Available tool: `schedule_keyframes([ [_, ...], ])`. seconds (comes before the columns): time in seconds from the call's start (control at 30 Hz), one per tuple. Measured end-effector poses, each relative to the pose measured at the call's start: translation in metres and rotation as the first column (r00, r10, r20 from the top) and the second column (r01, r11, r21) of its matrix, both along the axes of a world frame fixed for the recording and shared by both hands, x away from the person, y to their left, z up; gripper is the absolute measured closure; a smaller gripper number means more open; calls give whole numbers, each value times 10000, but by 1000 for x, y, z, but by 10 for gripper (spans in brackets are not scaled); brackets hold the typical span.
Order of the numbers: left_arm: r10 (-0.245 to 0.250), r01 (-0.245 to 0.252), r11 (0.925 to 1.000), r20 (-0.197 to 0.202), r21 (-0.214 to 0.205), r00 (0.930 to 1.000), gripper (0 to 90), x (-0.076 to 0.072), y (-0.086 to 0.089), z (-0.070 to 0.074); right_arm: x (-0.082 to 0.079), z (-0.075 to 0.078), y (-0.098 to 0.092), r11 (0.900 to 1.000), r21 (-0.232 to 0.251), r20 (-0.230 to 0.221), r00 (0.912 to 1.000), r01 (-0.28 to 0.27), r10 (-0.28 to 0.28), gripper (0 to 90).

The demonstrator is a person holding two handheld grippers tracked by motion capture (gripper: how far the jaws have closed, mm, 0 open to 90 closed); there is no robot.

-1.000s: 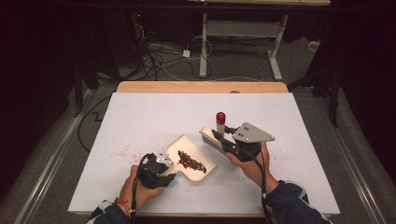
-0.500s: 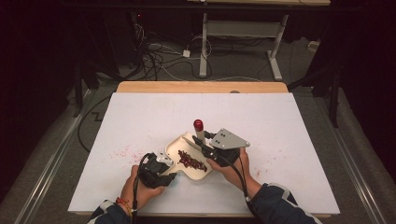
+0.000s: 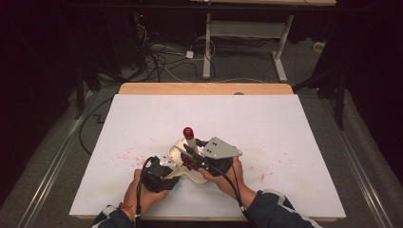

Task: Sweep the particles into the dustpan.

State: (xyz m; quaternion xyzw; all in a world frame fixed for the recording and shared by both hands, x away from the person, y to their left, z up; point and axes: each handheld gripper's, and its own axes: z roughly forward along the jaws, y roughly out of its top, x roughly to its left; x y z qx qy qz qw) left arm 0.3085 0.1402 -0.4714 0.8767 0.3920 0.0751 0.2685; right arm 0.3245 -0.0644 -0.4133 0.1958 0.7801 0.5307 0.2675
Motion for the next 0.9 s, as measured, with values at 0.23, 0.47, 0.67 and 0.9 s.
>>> schedule_keyframes([
  [0.23,56,-56,10000,27,-54,10000,635,1,3,0,2,11,-13,9990,401,86,9997,208,-212,701],
  [0.47,59,-58,9999,16,-151,10000,634,4,7,-2,4,23,-37,9981,615,88,9999,87,-92,700],
  [0.67,95,-94,9998,45,-178,9999,634,7,9,-2,2,38,-74,9969,780,253,9997,37,-57,700],
  [0.9,128,-127,9999,103,-117,9999,634,9,10,-3,-15,55,-135,9989,468,95,10000,5,-10,700],
])
